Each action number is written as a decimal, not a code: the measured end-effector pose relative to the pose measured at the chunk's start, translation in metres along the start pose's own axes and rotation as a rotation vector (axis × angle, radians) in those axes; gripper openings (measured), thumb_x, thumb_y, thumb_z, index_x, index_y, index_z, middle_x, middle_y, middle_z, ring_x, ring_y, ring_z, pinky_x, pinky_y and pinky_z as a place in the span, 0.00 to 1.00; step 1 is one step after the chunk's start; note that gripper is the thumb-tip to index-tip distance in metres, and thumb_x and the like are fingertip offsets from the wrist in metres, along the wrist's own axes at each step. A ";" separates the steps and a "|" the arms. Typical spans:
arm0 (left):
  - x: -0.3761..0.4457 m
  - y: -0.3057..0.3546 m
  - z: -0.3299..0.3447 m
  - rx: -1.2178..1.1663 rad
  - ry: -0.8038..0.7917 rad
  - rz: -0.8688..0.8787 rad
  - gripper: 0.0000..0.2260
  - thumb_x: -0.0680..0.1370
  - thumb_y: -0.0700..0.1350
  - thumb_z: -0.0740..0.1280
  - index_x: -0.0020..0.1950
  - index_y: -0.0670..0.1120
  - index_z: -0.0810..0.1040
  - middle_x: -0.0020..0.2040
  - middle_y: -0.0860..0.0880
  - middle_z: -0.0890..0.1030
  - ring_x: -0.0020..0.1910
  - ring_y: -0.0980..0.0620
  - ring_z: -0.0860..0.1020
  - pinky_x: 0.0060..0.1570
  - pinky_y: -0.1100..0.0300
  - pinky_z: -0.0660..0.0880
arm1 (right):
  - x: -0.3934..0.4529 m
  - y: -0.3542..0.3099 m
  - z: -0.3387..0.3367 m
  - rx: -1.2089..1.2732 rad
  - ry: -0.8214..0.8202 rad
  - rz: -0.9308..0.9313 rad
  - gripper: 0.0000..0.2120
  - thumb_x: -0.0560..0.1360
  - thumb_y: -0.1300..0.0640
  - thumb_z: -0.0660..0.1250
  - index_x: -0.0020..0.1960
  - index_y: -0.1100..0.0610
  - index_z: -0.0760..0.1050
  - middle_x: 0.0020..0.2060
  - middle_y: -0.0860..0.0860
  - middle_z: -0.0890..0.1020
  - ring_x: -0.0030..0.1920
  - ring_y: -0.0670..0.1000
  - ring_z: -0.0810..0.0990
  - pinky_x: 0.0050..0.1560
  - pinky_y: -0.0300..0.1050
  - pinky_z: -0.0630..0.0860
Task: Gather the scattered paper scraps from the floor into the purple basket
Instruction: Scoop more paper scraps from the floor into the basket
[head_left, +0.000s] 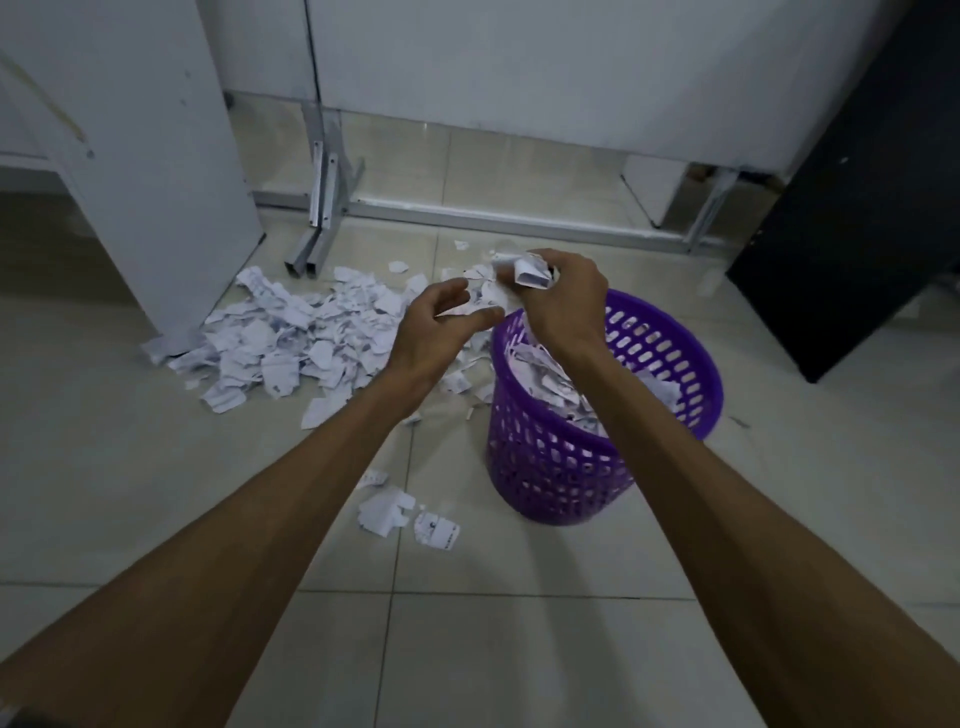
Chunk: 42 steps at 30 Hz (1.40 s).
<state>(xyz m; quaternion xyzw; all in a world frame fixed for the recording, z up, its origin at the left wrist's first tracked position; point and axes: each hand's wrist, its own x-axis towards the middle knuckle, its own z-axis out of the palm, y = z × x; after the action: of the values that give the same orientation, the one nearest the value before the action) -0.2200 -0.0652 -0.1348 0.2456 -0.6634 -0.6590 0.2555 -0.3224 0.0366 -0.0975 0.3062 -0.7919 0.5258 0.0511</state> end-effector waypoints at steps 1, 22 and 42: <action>-0.002 0.002 0.012 -0.005 -0.015 -0.006 0.28 0.71 0.49 0.76 0.69 0.49 0.72 0.64 0.52 0.77 0.59 0.54 0.78 0.55 0.58 0.76 | -0.001 0.005 -0.013 -0.016 0.019 0.020 0.05 0.73 0.54 0.73 0.48 0.51 0.86 0.43 0.46 0.86 0.40 0.38 0.81 0.41 0.34 0.77; -0.024 -0.053 -0.024 0.027 0.081 -0.110 0.22 0.76 0.52 0.70 0.68 0.49 0.72 0.63 0.48 0.78 0.58 0.52 0.78 0.53 0.55 0.77 | -0.041 -0.012 0.005 -0.165 -0.164 -0.238 0.14 0.77 0.53 0.69 0.63 0.53 0.76 0.63 0.51 0.74 0.60 0.46 0.74 0.56 0.33 0.66; 0.100 -0.166 -0.247 0.380 0.406 -0.198 0.29 0.75 0.53 0.72 0.73 0.48 0.67 0.74 0.48 0.68 0.69 0.52 0.68 0.60 0.60 0.65 | -0.005 0.127 0.241 -0.328 -0.499 0.216 0.43 0.71 0.33 0.68 0.79 0.45 0.54 0.79 0.55 0.40 0.79 0.59 0.42 0.74 0.68 0.52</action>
<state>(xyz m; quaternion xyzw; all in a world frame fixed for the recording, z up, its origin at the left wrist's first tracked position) -0.1328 -0.3180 -0.2986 0.4794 -0.6830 -0.4822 0.2667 -0.3287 -0.1371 -0.3075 0.3275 -0.8821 0.3023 -0.1522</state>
